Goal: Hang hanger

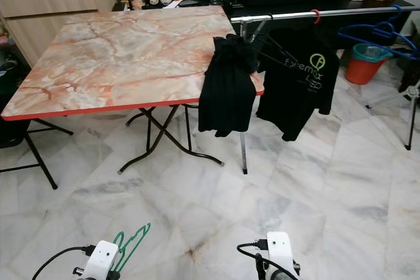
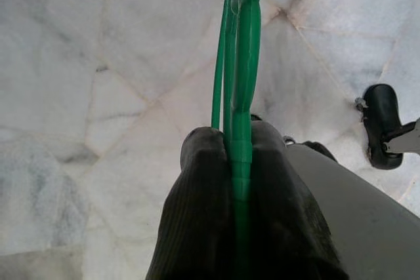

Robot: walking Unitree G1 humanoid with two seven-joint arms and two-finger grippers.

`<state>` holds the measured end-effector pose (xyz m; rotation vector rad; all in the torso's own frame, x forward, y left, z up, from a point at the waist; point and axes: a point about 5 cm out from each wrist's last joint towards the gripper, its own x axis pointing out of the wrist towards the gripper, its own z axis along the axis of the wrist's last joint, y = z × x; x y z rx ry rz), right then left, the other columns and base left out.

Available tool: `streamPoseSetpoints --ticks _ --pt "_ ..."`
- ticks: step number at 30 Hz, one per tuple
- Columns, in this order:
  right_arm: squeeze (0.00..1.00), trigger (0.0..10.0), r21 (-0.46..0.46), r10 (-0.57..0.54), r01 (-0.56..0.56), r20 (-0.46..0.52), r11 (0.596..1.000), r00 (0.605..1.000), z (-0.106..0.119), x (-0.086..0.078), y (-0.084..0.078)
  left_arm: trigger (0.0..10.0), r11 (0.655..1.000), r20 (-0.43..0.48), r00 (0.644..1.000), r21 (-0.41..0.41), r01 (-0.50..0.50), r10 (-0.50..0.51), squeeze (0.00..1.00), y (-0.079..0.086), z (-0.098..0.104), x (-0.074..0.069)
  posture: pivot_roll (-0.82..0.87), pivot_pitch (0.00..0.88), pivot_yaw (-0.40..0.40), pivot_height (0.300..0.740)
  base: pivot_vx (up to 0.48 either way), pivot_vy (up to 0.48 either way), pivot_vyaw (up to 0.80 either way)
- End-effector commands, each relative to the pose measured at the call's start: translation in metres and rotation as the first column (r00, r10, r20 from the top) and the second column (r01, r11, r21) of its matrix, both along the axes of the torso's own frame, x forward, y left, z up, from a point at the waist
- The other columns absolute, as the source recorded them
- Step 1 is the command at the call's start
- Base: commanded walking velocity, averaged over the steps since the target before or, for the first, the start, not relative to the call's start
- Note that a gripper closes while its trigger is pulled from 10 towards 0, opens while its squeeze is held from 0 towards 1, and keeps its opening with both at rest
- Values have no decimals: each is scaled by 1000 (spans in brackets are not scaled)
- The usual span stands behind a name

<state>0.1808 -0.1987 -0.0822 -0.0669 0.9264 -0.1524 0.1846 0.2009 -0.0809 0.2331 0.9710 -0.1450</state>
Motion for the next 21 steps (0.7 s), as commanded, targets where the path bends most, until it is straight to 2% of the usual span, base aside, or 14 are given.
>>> streamPoseSetpoints --ticks 1,11,17,21 --pt "0 10000 15 -20 20 0 1000 1000 -3 -5 3 10000 1000 -17 1000 26 12 -12 0 2 -1 -1 -118 0 23 740 0 0 0" --pt "0 10000 -10 25 -25 -17 1000 1000 -5 -9 4 10000 999 -23 999 37 30 -29 0 3 -1 -2 -116 0 24 740 0 0 0" --pt "0 10000 -33 29 -29 -10 999 1000 -4 -8 2 10000 998 -28 999 42 41 -40 0 3 -1 -2 -123 0 30 740 0 -41 583" --pt "0 10000 -30 18 -19 -30 999 999 -7 -14 0 10000 998 -27 999 41 43 -42 0 3 -1 -2 -122 0 29 740 0 -245 0"
